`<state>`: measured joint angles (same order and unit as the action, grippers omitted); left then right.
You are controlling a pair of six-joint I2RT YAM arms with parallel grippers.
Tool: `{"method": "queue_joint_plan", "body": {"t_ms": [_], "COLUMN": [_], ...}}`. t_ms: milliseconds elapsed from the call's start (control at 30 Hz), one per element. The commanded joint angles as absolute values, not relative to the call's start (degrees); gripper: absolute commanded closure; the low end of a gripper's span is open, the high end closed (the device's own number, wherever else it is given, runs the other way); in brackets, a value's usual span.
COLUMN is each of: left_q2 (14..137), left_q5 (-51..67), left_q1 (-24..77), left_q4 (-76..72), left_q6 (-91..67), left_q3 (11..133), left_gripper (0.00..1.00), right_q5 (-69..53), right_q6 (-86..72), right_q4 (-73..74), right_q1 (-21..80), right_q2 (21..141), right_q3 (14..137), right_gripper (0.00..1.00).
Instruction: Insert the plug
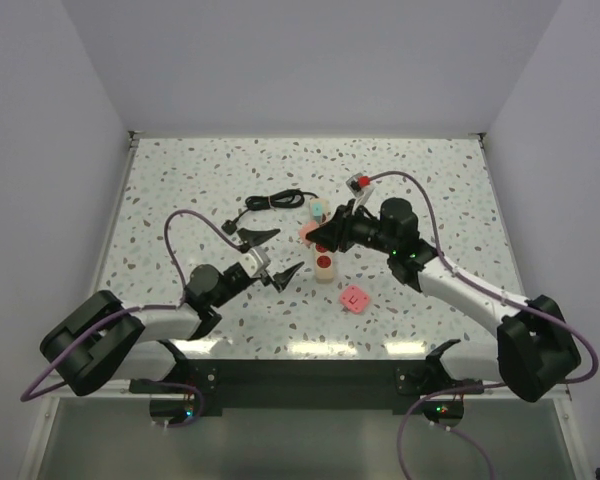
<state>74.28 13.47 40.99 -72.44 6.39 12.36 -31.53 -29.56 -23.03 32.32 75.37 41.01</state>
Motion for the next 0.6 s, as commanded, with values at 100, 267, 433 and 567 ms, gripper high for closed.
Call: {"method": "queue_joint_plan", "body": {"t_ms": [100,267,433,567], "left_q2": [75.1,77.9,78.4,78.4], "left_q5": [11.2,5.6,4.6,6.2], "left_q1": [32.1,25.6,21.0,18.3], "left_q4": [-73.0,-67.9,-62.8,-62.5], "left_q6": [-2.3,-8.3,-11.6,-13.0], "left_q3": [11.5,13.2,14.8,14.6], "left_gripper": [0.00,0.00,0.00,0.00], "right_q5": [-13.2,-3.6,3.0,7.1], "right_q6": [-21.4,-20.1,-18.5,-18.4], "right_q4": [-11.8,-8.1,-4.8,-3.3], "right_q1": [31.9,33.3,35.8,36.2], "right_q2": [71.7,78.6,84.7,89.6], "right_q3": [45.6,48.9,54.5,58.2], "right_gripper": [1.00,1.00,1.00,1.00]}}
